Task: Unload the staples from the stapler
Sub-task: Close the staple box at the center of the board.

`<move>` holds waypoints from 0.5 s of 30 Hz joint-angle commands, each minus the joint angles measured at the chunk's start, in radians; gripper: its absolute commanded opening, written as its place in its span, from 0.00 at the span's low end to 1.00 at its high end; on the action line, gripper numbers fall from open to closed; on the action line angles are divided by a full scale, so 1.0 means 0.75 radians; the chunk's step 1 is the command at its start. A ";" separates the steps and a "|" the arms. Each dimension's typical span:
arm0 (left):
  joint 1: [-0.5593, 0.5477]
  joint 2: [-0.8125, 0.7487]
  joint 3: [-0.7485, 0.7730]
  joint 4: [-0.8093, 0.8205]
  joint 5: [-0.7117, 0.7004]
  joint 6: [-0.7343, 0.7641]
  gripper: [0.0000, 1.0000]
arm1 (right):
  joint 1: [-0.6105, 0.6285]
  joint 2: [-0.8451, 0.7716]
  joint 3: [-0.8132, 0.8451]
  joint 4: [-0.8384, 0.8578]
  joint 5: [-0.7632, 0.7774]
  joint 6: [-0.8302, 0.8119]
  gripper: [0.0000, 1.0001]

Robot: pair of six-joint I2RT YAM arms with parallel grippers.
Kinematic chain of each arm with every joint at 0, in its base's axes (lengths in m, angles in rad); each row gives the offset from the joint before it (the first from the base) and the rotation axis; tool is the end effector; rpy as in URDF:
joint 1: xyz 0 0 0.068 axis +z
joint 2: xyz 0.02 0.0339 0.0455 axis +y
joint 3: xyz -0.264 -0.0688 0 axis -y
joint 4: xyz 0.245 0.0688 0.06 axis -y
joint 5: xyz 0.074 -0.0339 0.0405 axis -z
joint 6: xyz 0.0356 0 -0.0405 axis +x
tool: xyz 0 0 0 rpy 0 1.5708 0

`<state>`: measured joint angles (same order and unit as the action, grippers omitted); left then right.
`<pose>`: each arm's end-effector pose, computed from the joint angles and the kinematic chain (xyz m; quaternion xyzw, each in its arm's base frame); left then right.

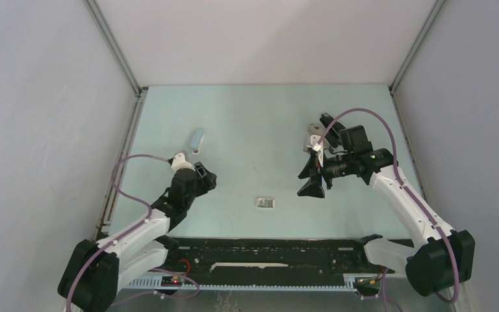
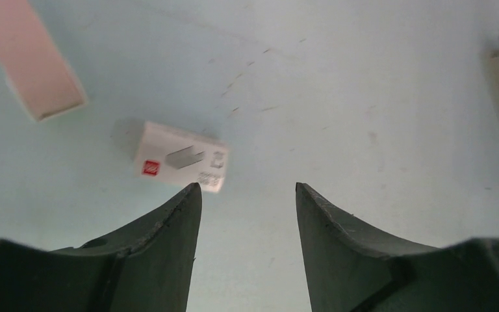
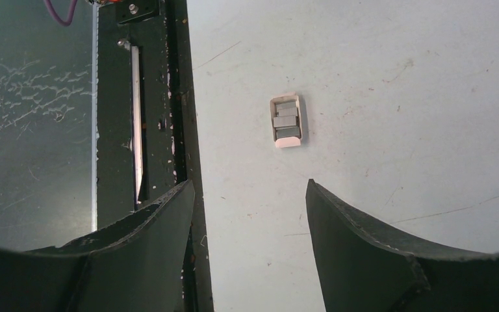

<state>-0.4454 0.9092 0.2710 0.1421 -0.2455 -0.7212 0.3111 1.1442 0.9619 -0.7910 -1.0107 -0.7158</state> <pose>0.1714 -0.0722 0.1724 -0.1793 0.8359 -0.1920 0.4819 0.1953 0.0945 0.2916 -0.5349 0.6584 0.4015 0.3453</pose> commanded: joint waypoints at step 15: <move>0.169 0.120 0.102 -0.049 -0.070 -0.014 0.63 | 0.009 -0.016 0.000 0.025 -0.006 0.005 0.73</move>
<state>-0.3546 0.9874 0.2722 0.0917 -0.2962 -0.7422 0.3111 1.1442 0.9619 -0.7910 -1.0107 -0.7158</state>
